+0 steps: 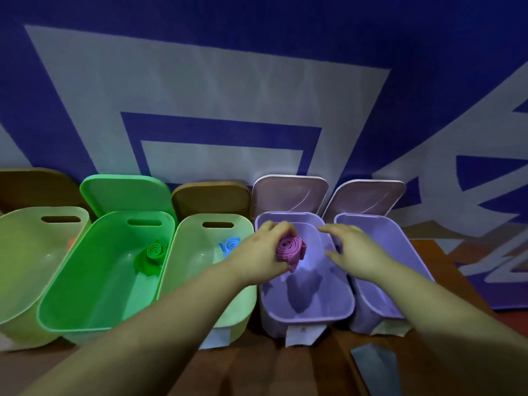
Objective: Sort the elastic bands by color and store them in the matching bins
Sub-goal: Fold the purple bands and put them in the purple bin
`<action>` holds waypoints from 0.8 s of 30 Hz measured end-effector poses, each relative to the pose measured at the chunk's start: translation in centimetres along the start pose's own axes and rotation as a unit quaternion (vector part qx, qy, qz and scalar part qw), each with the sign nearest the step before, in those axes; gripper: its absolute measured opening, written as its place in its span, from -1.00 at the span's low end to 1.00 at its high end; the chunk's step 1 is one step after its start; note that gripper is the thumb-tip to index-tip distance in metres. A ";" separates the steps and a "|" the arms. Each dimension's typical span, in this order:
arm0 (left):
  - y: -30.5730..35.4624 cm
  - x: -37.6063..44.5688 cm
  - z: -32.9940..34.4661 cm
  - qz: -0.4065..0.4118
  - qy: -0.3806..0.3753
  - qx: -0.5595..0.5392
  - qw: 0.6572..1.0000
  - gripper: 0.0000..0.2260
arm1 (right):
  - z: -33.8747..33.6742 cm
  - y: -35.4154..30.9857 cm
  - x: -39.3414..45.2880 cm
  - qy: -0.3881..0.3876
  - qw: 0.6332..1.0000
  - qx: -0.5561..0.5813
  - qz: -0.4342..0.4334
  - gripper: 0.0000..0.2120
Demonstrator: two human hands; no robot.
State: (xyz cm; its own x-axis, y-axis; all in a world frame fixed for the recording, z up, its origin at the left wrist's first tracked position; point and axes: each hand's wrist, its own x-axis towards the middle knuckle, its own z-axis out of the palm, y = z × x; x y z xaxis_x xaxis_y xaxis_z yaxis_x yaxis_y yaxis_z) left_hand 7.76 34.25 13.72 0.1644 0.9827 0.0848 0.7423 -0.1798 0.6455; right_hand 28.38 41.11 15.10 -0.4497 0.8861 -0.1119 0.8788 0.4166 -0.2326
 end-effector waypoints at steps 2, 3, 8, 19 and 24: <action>-0.4 2.1 1.7 -0.039 -0.010 -0.017 0.999 -0.51 | 0.9 1.0 1.6 -0.021 0.999 -0.045 -0.001 -0.42; -0.7 3.1 2.6 -0.062 -0.018 -0.028 0.998 -0.50 | 1.2 1.4 2.2 -0.028 0.998 -0.059 0.001 -0.40; -2.4 7.3 7.4 -0.159 -0.056 -0.075 0.983 -0.53 | 3.5 3.6 4.4 -0.042 0.996 -0.075 0.000 -0.41; -4.8 12.4 12.0 -0.230 -0.069 0.049 0.969 -0.59 | 6.0 5.3 4.2 0.014 0.999 0.020 -0.030 -0.45; -4.7 12.0 13.1 -0.177 -0.075 0.122 0.974 -0.61 | 6.4 5.6 4.3 0.022 0.999 0.034 -0.036 -0.46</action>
State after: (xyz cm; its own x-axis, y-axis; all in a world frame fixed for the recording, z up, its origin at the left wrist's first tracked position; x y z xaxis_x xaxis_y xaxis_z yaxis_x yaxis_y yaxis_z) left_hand 14.81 46.29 1.77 -0.0510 0.9708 -0.2343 0.8992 0.1468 0.4123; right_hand 30.35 45.97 7.09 -0.5021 0.8633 -0.0509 0.8314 0.4657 -0.3031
